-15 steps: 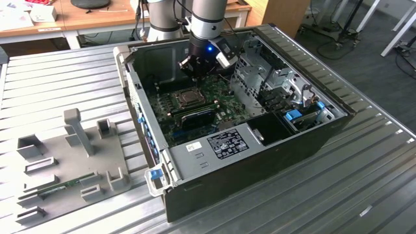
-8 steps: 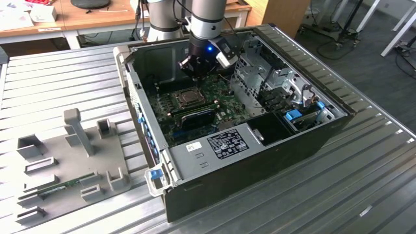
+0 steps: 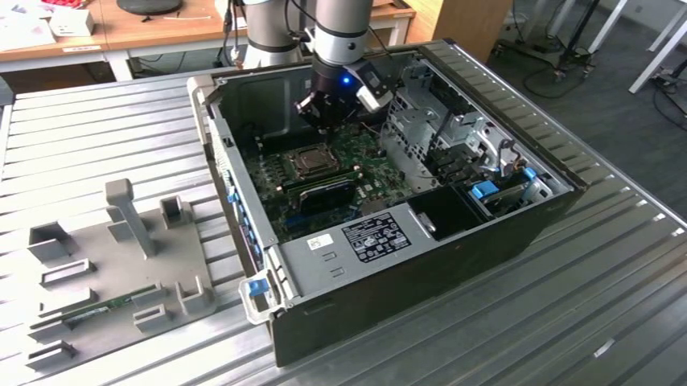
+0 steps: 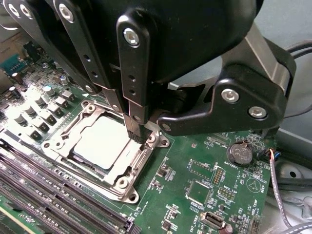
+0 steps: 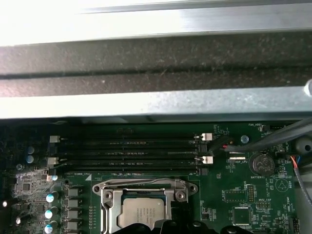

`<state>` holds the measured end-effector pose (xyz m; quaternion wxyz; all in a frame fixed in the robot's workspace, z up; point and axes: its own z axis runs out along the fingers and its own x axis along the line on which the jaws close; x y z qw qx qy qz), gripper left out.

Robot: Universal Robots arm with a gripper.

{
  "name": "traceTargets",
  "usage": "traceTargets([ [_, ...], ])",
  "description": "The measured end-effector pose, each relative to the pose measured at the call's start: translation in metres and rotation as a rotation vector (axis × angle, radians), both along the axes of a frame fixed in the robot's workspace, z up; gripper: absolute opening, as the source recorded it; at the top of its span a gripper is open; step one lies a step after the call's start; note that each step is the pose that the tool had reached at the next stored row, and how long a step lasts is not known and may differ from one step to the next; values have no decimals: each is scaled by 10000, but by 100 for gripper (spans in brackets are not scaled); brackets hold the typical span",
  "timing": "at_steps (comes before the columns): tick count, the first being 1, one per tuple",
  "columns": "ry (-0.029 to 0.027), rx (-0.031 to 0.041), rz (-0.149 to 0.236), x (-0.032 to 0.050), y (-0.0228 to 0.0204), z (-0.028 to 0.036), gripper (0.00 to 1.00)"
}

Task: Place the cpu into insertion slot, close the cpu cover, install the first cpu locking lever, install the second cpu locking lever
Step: 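Install the first cpu locking lever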

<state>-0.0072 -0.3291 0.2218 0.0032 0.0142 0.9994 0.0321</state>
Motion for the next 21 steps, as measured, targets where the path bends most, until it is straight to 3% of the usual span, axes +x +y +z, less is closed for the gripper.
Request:
traceTargets([
  [10, -14, 1, 1, -22, 0, 1, 10],
  [17, -15, 3, 1, -22, 0, 48, 10],
  [21, -62, 1, 0, -50, 0, 48, 10],
])
